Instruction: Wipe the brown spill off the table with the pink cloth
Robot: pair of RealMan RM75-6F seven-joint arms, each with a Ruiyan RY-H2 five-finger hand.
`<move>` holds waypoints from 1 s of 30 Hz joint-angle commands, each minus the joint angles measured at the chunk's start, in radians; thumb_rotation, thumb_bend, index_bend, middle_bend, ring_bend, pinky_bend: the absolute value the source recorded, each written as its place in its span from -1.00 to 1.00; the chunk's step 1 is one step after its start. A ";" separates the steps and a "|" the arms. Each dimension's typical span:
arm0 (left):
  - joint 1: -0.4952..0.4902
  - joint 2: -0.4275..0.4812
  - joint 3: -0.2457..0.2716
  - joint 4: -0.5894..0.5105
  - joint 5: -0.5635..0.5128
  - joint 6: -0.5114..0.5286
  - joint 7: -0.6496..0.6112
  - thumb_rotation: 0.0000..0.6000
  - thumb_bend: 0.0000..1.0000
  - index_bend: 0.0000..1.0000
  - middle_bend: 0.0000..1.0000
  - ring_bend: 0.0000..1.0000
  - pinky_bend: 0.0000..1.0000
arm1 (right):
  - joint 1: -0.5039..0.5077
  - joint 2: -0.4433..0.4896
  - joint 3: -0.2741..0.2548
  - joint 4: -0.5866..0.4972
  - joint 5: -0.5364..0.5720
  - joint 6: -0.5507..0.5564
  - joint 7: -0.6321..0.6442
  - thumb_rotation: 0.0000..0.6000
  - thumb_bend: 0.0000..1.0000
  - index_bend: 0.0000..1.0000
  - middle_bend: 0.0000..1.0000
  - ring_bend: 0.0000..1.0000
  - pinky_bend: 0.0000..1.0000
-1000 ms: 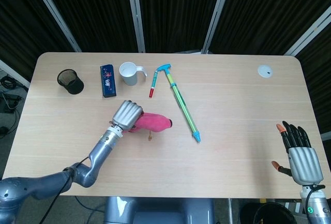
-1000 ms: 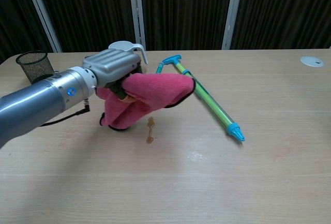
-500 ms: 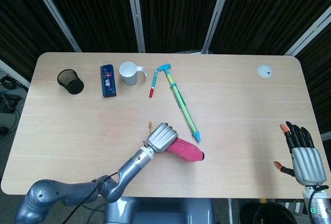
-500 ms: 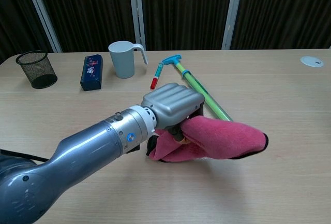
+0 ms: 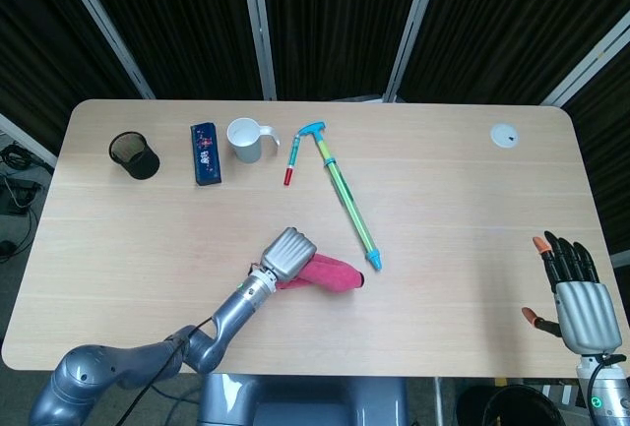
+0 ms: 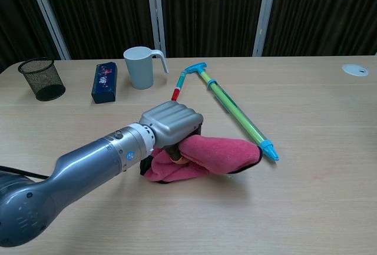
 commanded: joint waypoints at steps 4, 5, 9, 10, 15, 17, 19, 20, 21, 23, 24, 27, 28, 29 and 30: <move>0.010 0.025 -0.004 0.085 -0.016 -0.028 -0.003 1.00 -0.30 0.72 0.25 0.13 0.10 | 0.000 -0.003 -0.003 0.003 -0.005 0.001 -0.005 1.00 -1.00 -1.00 -1.00 -1.00 -1.00; 0.011 0.030 -0.003 0.095 -0.015 -0.030 0.000 1.00 -0.30 0.72 0.24 0.13 0.10 | 0.001 -0.004 -0.002 0.004 -0.005 -0.001 -0.005 1.00 -1.00 -1.00 -1.00 -1.00 -1.00; 0.019 0.058 -0.009 0.128 -0.020 -0.031 -0.014 1.00 -0.30 0.71 0.24 0.13 0.10 | 0.001 -0.004 -0.002 0.002 -0.005 -0.001 -0.007 1.00 -1.00 -1.00 -1.00 -1.00 -1.00; 0.020 0.064 -0.012 0.134 -0.021 -0.031 -0.015 1.00 -0.30 0.71 0.24 0.13 0.10 | 0.001 -0.004 -0.002 0.001 -0.005 -0.001 -0.008 1.00 -1.00 -1.00 -1.00 -1.00 -1.00; 0.029 0.102 -0.021 0.156 -0.026 -0.025 -0.023 1.00 -0.30 0.71 0.24 0.13 0.10 | 0.002 -0.003 -0.004 0.000 -0.008 -0.001 -0.011 1.00 -1.00 -1.00 -1.00 -1.00 -1.00; 0.034 0.113 -0.023 0.159 -0.031 -0.027 -0.024 1.00 -0.30 0.71 0.24 0.13 0.10 | 0.001 -0.003 -0.004 -0.001 -0.009 0.000 -0.011 1.00 -1.00 -1.00 -1.00 -1.00 -1.00; 0.039 0.124 -0.022 0.161 -0.034 -0.031 -0.020 1.00 -0.30 0.71 0.24 0.13 0.10 | 0.001 -0.003 -0.004 -0.002 -0.010 0.001 -0.011 1.00 -1.00 -1.00 -1.00 -1.00 -1.00; 0.040 0.127 -0.022 0.161 -0.036 -0.032 -0.019 1.00 -0.30 0.71 0.24 0.13 0.10 | 0.001 -0.003 -0.004 -0.002 -0.010 0.001 -0.011 1.00 -1.00 -1.00 -1.00 -1.00 -1.00; 0.042 0.129 -0.023 0.160 -0.039 -0.034 -0.018 1.00 -0.30 0.71 0.24 0.13 0.10 | 0.001 -0.003 -0.004 -0.003 -0.010 0.001 -0.011 1.00 -1.00 -1.00 -1.00 -1.00 -1.00; 0.043 0.129 -0.027 0.156 -0.045 -0.035 -0.016 1.00 -0.30 0.71 0.24 0.13 0.10 | 0.002 -0.003 -0.004 -0.004 -0.009 -0.001 -0.011 1.00 -1.00 -1.00 -1.00 -1.00 -1.00; 0.042 0.128 -0.029 0.152 -0.047 -0.036 -0.014 1.00 -0.30 0.71 0.24 0.13 0.10 | 0.002 -0.003 -0.004 -0.004 -0.010 -0.001 -0.011 1.00 -1.00 -1.00 -1.00 -1.00 -1.00; 0.035 0.119 -0.033 0.140 -0.047 -0.035 -0.010 1.00 -0.30 0.70 0.24 0.13 0.10 | 0.003 -0.003 -0.004 -0.003 -0.010 -0.002 -0.010 1.00 -1.00 -1.00 -1.00 -1.00 -1.00; 0.030 0.112 -0.034 0.132 -0.045 -0.034 -0.007 1.00 -0.30 0.70 0.23 0.12 0.10 | 0.003 -0.004 -0.004 -0.002 -0.010 -0.002 -0.009 1.00 -1.00 -1.00 -1.00 -1.00 -1.00; 0.025 0.104 -0.037 0.124 -0.046 -0.032 -0.004 1.00 -0.30 0.70 0.23 0.12 0.10 | 0.003 -0.004 -0.003 -0.002 -0.010 -0.003 -0.007 1.00 -1.00 -1.00 -1.00 -1.00 -1.00; 0.020 0.093 -0.042 0.114 -0.048 -0.032 -0.003 1.00 -0.30 0.70 0.23 0.12 0.10 | 0.004 -0.004 -0.003 -0.002 -0.009 -0.004 -0.006 1.00 -1.00 -1.00 -1.00 -1.00 -1.00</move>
